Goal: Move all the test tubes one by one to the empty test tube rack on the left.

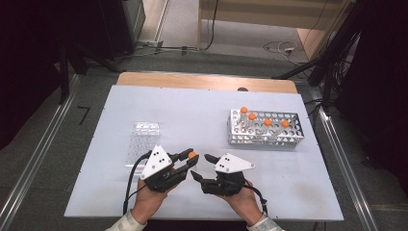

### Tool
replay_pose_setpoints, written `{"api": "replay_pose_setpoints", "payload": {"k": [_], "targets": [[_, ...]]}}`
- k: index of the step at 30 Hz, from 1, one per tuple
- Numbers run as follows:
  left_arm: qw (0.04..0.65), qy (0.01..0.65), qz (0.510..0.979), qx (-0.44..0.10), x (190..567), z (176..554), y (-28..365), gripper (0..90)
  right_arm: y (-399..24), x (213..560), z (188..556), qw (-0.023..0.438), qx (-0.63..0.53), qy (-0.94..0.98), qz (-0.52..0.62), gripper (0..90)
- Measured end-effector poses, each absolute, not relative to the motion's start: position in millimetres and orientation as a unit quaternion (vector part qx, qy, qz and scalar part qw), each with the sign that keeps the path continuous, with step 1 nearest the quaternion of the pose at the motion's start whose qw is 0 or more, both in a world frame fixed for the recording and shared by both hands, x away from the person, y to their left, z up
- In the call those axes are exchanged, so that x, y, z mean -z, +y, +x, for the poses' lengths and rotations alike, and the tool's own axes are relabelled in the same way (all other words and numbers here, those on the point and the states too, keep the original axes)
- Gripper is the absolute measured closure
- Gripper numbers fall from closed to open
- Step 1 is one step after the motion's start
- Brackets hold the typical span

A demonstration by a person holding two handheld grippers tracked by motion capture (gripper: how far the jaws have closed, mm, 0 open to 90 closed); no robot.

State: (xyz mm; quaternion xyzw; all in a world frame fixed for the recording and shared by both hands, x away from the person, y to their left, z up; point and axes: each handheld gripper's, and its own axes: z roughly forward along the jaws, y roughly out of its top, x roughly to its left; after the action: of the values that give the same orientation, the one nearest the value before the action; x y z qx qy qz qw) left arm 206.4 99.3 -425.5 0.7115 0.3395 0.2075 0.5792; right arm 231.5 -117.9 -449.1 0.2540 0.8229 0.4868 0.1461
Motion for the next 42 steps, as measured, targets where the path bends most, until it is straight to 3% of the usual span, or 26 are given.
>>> {"api": "replay_pose_setpoints", "payload": {"k": [18,30,42], "targets": [[0.584,0.392,0.664,-0.253,396.5,204.3,156.4,70.2,-135.1,452.5,236.7,0.152,-0.476,0.820,0.279,27.0],[0.562,0.426,0.645,-0.294,397.1,203.5,189.3,70.1,-141.1,452.0,237.6,0.156,-0.477,0.816,0.286,27.1],[0.548,0.442,0.644,-0.299,403.3,206.5,198.9,70.1,-143.4,451.4,237.9,0.157,-0.479,0.813,0.291,27.3]]}}
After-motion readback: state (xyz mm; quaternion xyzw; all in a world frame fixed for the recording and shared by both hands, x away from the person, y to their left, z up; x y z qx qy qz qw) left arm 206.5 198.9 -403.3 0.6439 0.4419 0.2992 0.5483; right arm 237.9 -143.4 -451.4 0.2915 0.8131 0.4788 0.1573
